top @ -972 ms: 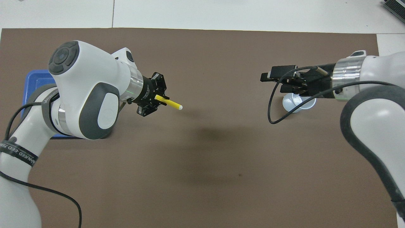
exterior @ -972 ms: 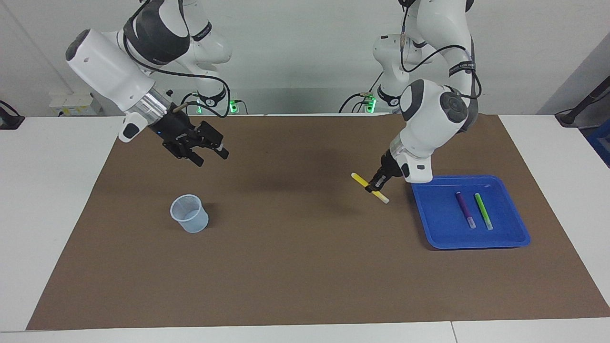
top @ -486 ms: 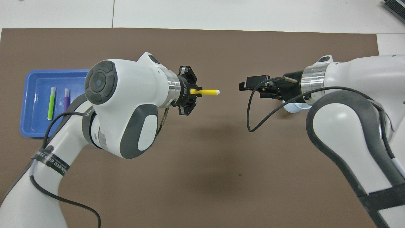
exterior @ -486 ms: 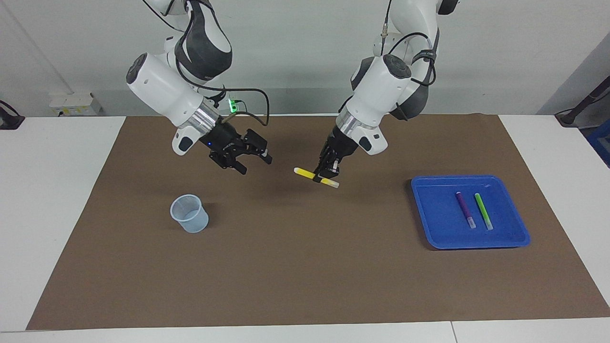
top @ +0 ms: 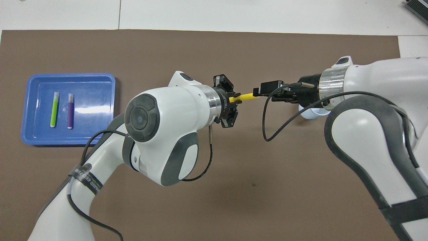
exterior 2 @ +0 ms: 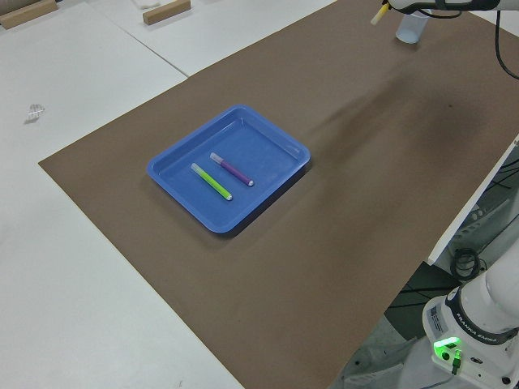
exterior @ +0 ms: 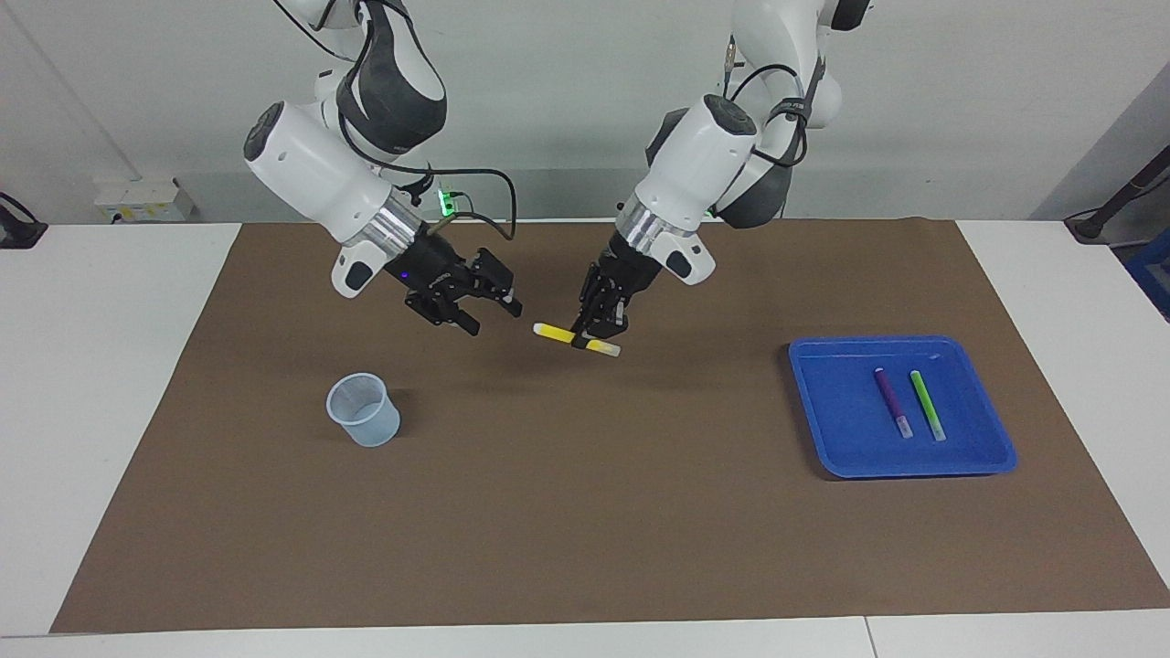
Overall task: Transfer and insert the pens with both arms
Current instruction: 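Grasp the yellow pen's free end with the right gripper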
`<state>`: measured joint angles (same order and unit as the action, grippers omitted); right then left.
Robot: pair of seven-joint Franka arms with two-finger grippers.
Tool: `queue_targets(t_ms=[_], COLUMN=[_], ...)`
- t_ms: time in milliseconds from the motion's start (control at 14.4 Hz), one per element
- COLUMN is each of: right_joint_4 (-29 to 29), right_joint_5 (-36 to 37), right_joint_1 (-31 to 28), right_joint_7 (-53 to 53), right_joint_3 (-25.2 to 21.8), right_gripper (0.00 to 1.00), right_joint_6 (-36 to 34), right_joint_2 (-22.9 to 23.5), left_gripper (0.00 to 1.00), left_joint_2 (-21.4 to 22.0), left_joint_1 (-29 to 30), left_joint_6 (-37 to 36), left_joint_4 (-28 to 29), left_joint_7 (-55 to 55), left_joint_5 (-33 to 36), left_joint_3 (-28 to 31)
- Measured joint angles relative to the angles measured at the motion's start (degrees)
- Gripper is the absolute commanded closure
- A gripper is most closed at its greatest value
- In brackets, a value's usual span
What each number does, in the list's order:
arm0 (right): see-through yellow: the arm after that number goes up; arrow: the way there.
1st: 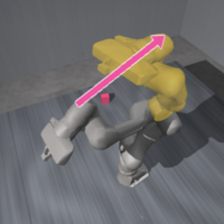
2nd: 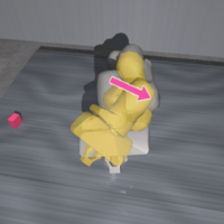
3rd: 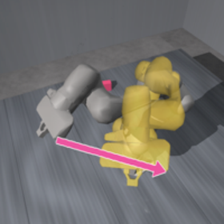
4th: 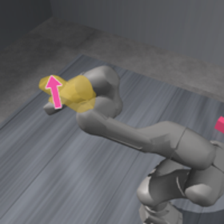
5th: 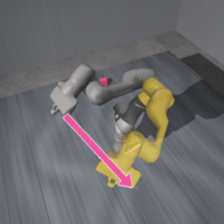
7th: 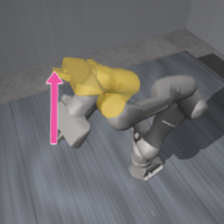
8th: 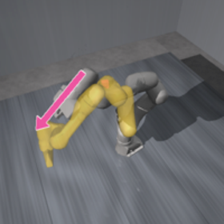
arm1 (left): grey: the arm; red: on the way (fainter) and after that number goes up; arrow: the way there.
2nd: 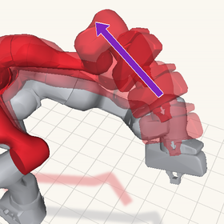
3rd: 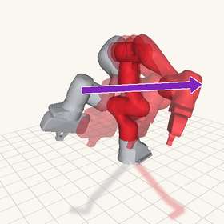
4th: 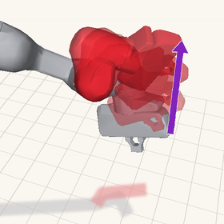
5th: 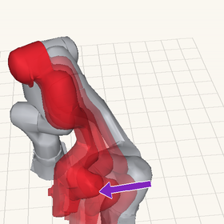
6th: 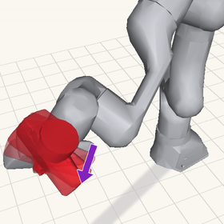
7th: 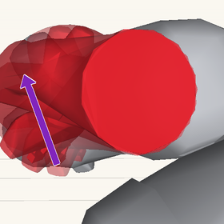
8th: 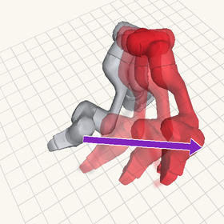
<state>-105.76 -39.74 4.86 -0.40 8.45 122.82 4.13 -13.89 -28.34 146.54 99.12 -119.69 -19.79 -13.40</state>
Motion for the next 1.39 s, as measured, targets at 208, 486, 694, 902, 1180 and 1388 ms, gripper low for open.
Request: queue_targets(t_ms=[208, 486, 694, 902, 1180, 1388], right_joint_4=[0.8, 1.1, 1.6, 2.0, 2.3, 2.3], right_joint_5=[0.0, 0.0, 0.0, 0.0, 0.0, 0.0], right_joint_1=[-0.1, -0.4, -1.5, -1.6, -1.6, -1.5], right_joint_7=[-1.3, -1.7, -2.6, -2.7, -2.7, -2.7], right_joint_3=[-0.2, -0.2, -0.3, -0.2, -0.2, -0.2], right_gripper=[0.3, 0.45, 0.47, 0.52, 0.56, 0.64], right_joint_6=[0.0, -1.3, -3.0, -3.6, -3.6, -3.6], right_joint_2=[0.0, 0.0, 0.0, 0.0, 0.0, 0.0], left_gripper=[1.0, 1.0, 1.0, 1.0, 1.0, 1.0], left_joint_2=[-0.2, -0.4, -0.5, -0.5, -0.5, -0.5], left_joint_1=[-2.0, -2.1, -2.1, -2.2, -2.9, -2.9], left_joint_6=[3.0, 5.1, 6.0, 6.2, 7.2, 7.5], left_joint_4=[0.6, 0.9, 1.0, 1.1, 1.1, 1.1], left_joint_7=[-1.5, -1.5, -1.5, -1.5, -1.6, -1.6], left_joint_5=[0.0, 0.0, 0.0, 0.0, 0.0, 0.0], left_joint_3=[0.0, 0.0, 0.0, 0.0, 0.0, 0.0])
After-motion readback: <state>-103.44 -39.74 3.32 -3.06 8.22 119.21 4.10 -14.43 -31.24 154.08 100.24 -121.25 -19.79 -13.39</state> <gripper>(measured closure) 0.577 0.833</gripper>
